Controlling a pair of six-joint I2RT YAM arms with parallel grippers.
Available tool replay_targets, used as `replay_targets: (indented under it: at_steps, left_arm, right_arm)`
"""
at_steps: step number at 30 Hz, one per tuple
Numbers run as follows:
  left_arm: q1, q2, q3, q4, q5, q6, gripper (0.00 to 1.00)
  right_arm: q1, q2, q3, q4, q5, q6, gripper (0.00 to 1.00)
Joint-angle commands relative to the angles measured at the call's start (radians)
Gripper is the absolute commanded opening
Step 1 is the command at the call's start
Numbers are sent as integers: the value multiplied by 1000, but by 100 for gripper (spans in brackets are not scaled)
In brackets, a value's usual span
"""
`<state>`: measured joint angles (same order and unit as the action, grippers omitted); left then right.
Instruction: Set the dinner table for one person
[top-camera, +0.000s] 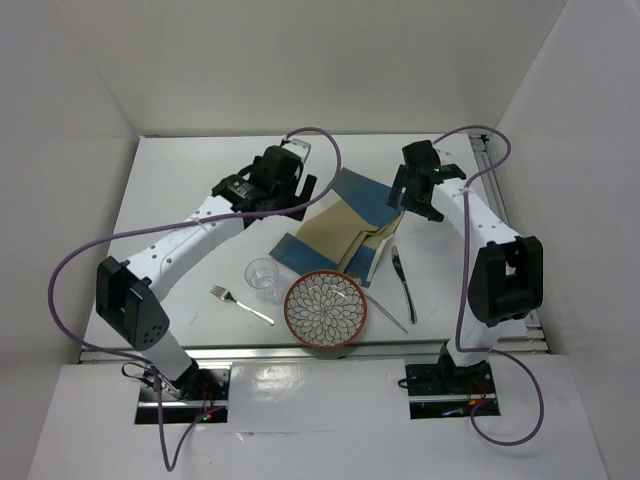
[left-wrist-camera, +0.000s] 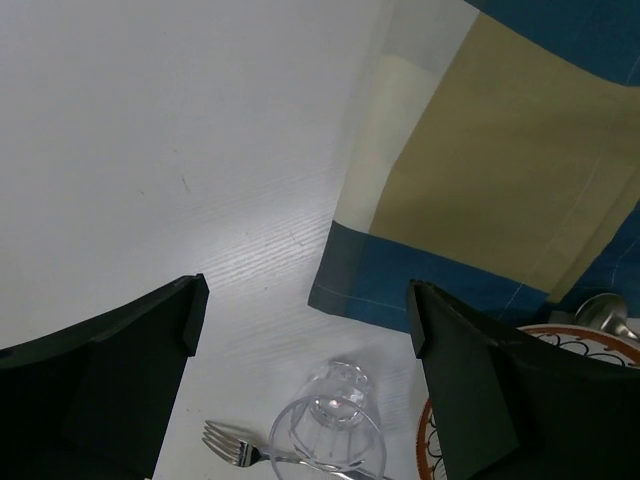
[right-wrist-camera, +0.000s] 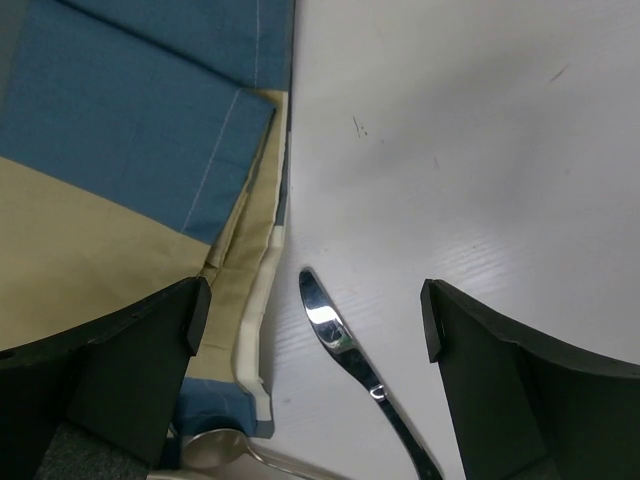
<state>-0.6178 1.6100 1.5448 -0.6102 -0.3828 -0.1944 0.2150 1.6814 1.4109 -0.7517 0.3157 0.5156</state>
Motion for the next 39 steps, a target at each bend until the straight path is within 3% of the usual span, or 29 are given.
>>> replay_targets:
  at_steps: [1, 9, 13, 24, 28, 39]
  left_arm:
    - [7, 60, 99, -75, 41, -74, 100]
    - [-51, 183, 104, -99, 229, -114, 100]
    - [-118, 205, 83, -50, 243, -128, 100]
    - [-226, 389, 144, 7, 161, -169, 100]
    - [-260, 436, 144, 64, 55, -200, 100]
    - [-260, 533, 212, 89, 12, -246, 100]
  right_arm:
    - [-11, -46, -47, 23, -29, 26, 100]
    - [-31, -150, -84, 22, -64, 15, 100]
    - [-31, -225, -133, 3, -73, 15, 100]
    - [-58, -399, -332, -6, -113, 17, 100]
    - [-58, -410, -368, -6, -150, 26, 100]
    - [-68, -482, -429, -17, -187, 46, 100]
